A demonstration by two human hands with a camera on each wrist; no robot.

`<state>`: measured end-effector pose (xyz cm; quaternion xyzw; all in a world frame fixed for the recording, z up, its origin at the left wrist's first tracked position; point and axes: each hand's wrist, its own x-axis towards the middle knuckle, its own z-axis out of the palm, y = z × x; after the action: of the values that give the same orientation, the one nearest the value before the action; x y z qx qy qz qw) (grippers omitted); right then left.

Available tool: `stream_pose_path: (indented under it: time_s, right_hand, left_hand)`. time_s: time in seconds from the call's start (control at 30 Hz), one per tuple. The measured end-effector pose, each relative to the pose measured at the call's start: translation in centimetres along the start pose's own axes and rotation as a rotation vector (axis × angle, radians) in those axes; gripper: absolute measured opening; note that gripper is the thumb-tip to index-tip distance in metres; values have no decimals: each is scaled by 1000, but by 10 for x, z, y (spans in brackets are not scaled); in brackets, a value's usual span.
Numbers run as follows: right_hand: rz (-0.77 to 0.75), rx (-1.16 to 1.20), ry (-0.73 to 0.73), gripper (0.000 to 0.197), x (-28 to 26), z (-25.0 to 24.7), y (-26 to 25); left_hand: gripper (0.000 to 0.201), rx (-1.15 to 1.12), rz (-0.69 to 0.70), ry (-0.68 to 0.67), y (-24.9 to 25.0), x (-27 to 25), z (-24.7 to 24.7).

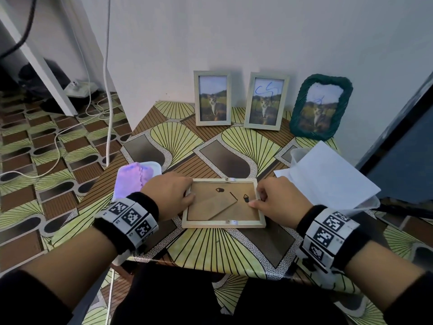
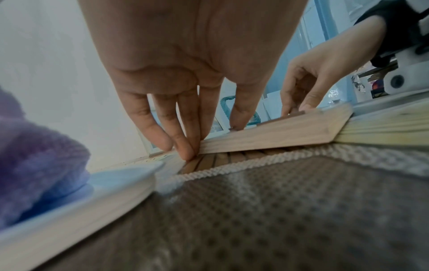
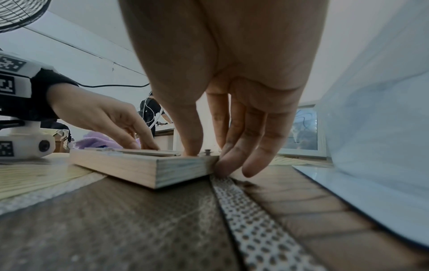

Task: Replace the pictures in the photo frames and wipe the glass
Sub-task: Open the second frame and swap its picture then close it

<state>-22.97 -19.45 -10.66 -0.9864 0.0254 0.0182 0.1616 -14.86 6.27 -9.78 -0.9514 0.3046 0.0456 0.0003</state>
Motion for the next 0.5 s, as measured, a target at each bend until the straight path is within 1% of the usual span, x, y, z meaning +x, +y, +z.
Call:
stream_pose_path:
  time_s: [0.13,0.27,0.43,0.47,0.5]
  right_hand:
    - [-12,-15,-12,31,-2,1,-2]
    - [-24,-26,-7,31,-3,1,-2]
    - [-47,-33,27,34,-5,3,1]
    - [-48,-28,30,34,-4,3,1]
    - [-45,-22,30,34,-4,3,1]
  left_hand:
    - [22,-34,-58,39,3,4,-2]
    - [21,10,-89,59,7,9,-3]
    - [19,-66,-57,31,1,6,-5]
    - [20,-89,-27,23,-1,4,-3]
    - [27,-107,13,19,-3,0,0]
